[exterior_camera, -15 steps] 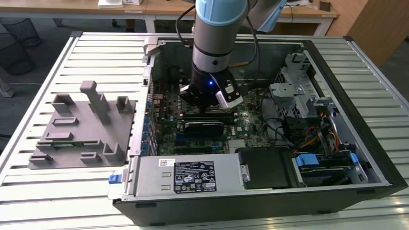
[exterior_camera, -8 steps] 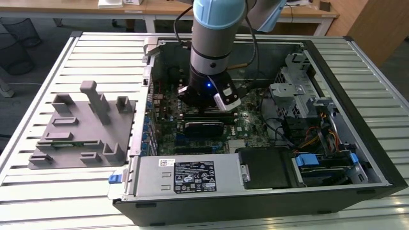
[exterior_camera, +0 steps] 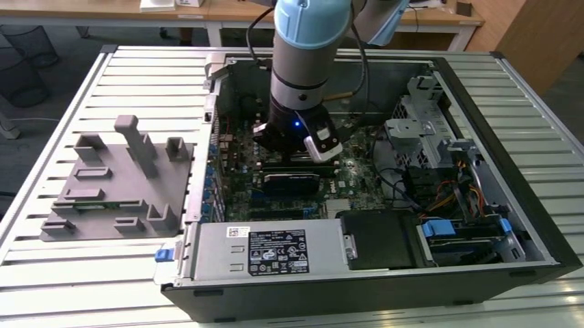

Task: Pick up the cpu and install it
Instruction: 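Install the second cpu locking lever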

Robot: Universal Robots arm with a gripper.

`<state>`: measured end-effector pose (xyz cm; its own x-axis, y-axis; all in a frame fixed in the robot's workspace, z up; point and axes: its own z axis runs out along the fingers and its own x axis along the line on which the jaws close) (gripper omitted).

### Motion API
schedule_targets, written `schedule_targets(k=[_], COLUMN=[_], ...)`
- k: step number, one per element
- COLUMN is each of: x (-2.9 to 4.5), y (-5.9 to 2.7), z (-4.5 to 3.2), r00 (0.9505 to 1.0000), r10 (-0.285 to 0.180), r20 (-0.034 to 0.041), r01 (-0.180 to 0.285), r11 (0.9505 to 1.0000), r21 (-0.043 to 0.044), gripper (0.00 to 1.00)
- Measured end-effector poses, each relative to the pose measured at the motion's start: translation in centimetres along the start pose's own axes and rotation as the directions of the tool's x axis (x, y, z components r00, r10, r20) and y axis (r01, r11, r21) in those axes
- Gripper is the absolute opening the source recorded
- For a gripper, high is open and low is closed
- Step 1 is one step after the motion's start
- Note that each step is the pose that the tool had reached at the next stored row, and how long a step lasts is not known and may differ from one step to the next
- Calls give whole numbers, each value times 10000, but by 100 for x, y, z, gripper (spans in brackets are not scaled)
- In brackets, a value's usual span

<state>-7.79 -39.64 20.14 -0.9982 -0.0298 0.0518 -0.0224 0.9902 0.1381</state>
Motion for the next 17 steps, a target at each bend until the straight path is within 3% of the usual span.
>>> schedule_targets(k=[9, 17], x=[34, 70], y=[-100, -110], z=[0, 44], r00=[10000, 10000], r10=[-11, -30], r20=[7, 26], r01=[11, 31], r11=[9998, 9985], r21=[-199, -543], gripper=[11, 11])
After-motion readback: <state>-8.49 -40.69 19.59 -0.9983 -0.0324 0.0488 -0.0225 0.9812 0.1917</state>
